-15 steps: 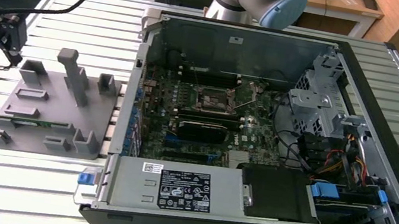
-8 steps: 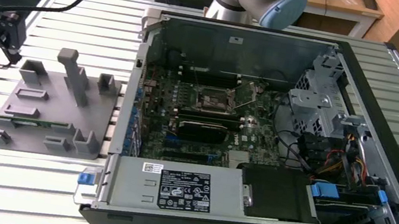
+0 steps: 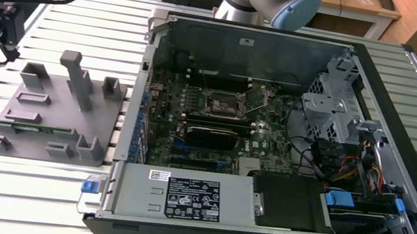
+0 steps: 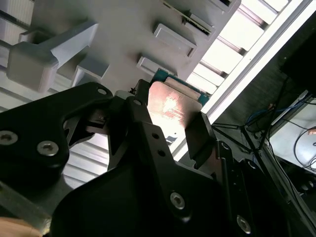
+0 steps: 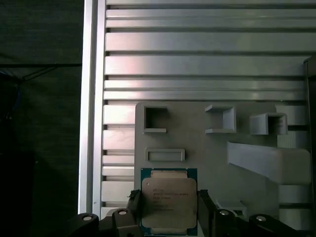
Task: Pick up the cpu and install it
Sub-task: 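Pick up the cpu and move it towards the insertion slot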
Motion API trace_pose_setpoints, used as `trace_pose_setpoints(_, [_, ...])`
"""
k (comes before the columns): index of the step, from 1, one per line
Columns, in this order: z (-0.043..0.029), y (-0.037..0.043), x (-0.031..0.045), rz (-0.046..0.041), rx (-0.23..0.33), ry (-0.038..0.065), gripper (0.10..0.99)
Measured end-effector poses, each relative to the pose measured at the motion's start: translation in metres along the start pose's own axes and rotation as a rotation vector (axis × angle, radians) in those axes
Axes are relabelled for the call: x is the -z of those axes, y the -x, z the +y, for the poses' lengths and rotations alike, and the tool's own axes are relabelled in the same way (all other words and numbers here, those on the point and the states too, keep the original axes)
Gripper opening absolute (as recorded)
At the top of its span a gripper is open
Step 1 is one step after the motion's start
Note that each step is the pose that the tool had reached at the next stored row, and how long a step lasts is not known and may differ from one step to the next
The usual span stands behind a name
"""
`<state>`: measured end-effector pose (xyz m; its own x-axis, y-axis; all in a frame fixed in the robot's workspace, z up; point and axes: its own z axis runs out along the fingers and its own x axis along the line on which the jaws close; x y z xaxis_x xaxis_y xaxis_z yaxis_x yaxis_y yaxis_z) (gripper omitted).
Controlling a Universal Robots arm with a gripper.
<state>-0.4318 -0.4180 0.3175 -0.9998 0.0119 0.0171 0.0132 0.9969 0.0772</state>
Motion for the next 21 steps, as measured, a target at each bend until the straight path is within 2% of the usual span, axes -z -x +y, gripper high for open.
trace_pose_setpoints(9, [0.0050, -0.0007, 0.0339, 0.0000, 0.000, 0.000, 0.541])
trace_pose_setpoints(18, [0.0107, -0.0013, 0.0738, 0.0000, 0.000, 0.000, 0.541])
trace_pose_setpoints(20, [0.0120, -0.0014, 0.0795, 0.0000, 0.000, 0.000, 0.541])
trace_pose_setpoints(21, [0.0125, -0.0011, 0.0796, -0.0002, 0.000, 0.000, 0.541])
